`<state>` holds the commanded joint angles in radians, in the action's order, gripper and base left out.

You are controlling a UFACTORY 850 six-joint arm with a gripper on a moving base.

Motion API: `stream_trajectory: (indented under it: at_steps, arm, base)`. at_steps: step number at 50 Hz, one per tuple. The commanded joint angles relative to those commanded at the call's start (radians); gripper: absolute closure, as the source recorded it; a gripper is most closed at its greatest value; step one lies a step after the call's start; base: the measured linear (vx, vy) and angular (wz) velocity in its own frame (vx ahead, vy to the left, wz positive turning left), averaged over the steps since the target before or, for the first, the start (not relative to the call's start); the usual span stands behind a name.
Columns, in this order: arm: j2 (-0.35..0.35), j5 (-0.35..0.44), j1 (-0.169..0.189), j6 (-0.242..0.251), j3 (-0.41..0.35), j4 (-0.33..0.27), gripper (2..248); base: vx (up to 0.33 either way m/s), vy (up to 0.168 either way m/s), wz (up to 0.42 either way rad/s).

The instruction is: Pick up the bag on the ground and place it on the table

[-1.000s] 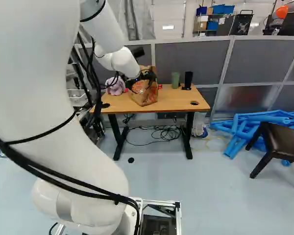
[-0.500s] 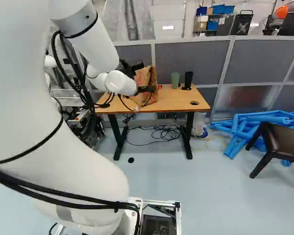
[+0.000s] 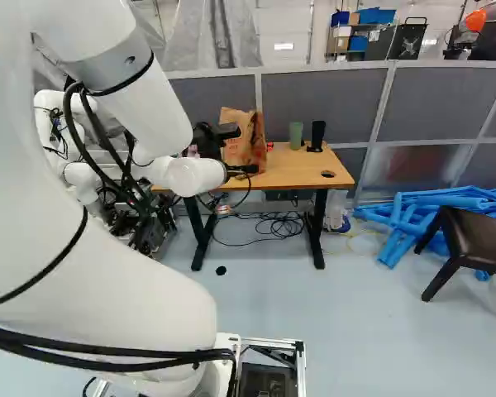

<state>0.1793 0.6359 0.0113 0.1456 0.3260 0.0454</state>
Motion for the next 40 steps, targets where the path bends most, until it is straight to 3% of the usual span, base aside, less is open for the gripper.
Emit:
stream_trajectory:
  at_steps: [40]
  arm:
    - [0.085,0.201,-0.01,-0.124,-0.203,-0.039,3]
  base:
    - [0.0,0.0,0.0]
